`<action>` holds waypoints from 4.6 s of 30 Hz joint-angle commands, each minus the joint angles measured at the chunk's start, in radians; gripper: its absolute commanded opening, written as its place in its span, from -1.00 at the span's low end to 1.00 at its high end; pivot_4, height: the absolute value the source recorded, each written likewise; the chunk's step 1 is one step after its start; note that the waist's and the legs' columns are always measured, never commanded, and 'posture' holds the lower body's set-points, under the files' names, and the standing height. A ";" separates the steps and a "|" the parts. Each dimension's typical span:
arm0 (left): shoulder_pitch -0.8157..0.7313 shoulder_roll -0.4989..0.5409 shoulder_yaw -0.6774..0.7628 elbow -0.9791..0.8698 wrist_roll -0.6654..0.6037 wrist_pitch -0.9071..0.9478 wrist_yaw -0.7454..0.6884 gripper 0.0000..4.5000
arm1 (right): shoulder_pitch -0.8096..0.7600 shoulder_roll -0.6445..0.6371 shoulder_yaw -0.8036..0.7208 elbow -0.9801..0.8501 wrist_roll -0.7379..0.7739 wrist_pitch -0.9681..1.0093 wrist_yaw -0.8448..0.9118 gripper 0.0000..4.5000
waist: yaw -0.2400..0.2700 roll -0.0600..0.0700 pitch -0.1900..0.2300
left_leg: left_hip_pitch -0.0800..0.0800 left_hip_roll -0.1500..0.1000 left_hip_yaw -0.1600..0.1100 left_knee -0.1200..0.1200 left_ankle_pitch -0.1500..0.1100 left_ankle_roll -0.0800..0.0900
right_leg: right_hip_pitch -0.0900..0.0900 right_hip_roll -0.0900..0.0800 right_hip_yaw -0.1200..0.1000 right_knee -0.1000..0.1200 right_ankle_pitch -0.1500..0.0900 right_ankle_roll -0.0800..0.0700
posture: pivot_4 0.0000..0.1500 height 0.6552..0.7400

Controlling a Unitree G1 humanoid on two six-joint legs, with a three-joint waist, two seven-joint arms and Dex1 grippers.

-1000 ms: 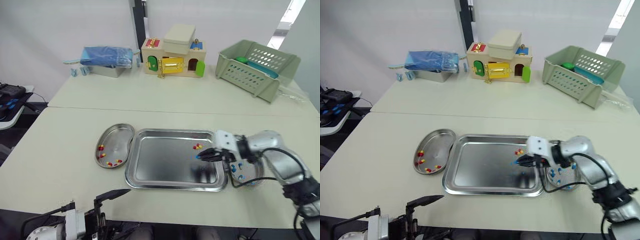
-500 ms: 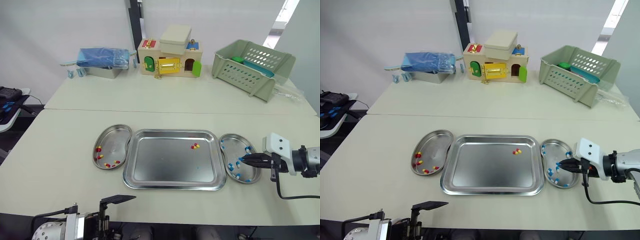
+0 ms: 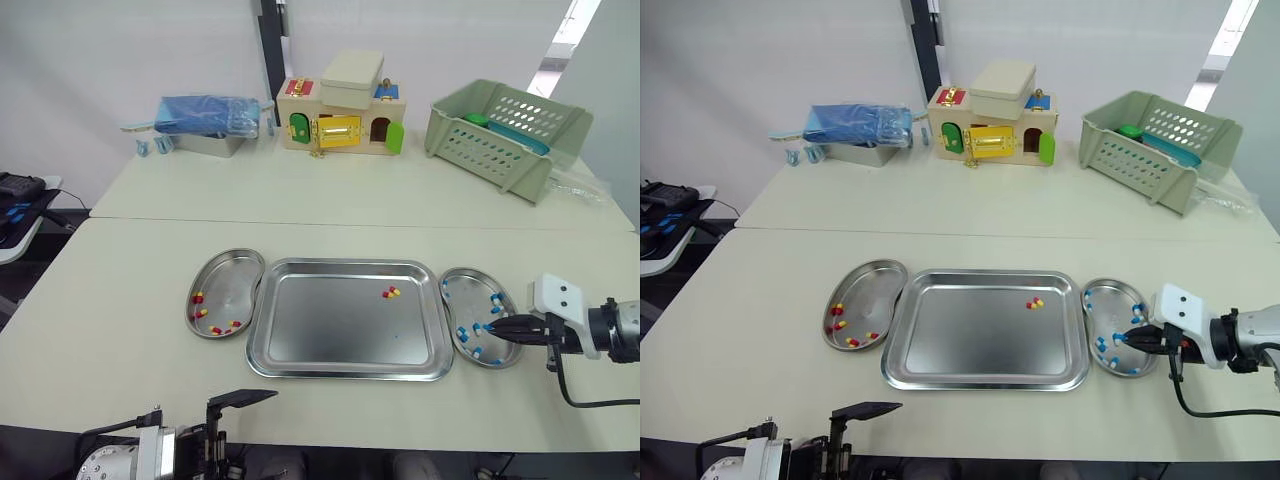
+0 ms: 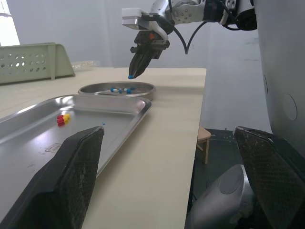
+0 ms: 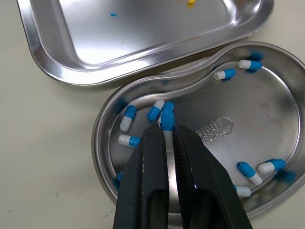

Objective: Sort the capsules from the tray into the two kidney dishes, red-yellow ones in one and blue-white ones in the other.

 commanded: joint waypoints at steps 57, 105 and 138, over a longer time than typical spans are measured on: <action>-0.174 0.518 0.567 0.105 0.133 0.774 0.621 1.00 | 0.248 0.069 -0.410 0.314 0.121 -0.141 0.024 0.97 | -0.006 0.000 0.001 | 0.001 0.000 0.001 -0.001 0.000 0.000 | 0.000 0.001 0.001 0.001 0.000 0.000 | 1.00 1.00; -1.125 0.154 -0.394 0.236 0.409 0.824 0.214 1.00 | 0.841 0.750 -0.101 -0.358 0.126 -0.541 -0.262 0.97 | -0.013 0.000 0.000 | 0.001 0.001 0.000 0.000 0.000 0.000 | 0.000 0.002 0.001 0.003 0.000 0.000 | 1.00 1.00; -1.397 -0.272 -0.481 0.864 0.702 0.582 0.319 0.05 | 0.869 0.655 0.030 -0.470 0.103 -0.488 -0.463 1.00 | -0.003 -0.001 0.000 | 0.000 -0.001 -0.001 0.001 0.000 0.000 | 0.000 0.001 0.000 0.003 0.000 0.000 | 1.00 1.00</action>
